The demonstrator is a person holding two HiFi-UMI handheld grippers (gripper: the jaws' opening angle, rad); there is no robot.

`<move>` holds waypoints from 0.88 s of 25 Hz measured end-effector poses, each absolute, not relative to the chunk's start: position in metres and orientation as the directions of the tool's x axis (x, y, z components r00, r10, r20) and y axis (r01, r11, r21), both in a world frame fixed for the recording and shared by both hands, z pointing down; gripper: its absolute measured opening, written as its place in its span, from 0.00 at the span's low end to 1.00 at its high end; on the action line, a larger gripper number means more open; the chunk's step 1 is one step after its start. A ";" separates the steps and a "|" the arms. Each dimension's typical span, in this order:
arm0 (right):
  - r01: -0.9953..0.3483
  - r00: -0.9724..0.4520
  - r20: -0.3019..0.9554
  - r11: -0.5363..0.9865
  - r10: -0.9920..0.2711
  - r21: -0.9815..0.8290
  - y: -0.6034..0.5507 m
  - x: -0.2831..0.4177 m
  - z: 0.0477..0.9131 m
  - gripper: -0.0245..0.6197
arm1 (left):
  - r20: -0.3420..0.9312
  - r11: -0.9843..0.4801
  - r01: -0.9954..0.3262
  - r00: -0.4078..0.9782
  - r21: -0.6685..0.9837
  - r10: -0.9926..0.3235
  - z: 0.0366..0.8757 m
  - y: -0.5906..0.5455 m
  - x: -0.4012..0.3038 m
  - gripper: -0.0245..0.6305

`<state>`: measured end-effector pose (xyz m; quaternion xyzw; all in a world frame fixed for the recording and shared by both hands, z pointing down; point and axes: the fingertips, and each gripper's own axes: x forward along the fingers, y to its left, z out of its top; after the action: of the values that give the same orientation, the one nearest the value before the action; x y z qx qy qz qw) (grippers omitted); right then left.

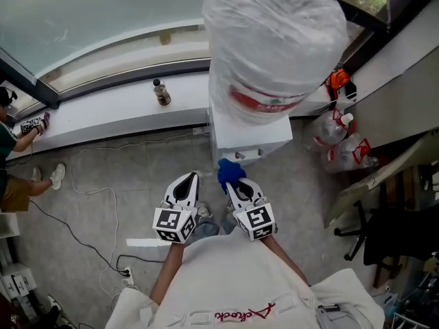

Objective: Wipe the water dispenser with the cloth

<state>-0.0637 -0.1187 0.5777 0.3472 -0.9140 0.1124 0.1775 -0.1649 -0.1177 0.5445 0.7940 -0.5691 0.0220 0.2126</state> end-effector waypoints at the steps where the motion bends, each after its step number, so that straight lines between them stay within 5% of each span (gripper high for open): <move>1: -0.672 -0.697 0.403 0.736 -0.593 -0.080 -0.120 -0.064 0.579 0.10 | 0.274 -0.261 -0.914 0.349 0.310 -0.896 0.543 -0.118 -0.165 0.06; 22: -0.660 -0.691 0.412 0.751 -0.593 -0.025 -0.221 -0.103 0.600 0.10 | 0.271 -0.222 -0.930 0.303 0.294 -0.914 0.536 -0.113 -0.176 0.06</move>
<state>-0.1025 -0.2208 0.5996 0.3421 -0.9156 0.0859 0.1931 -0.1762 -0.1128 0.5362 0.7813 -0.5898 0.0198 0.2033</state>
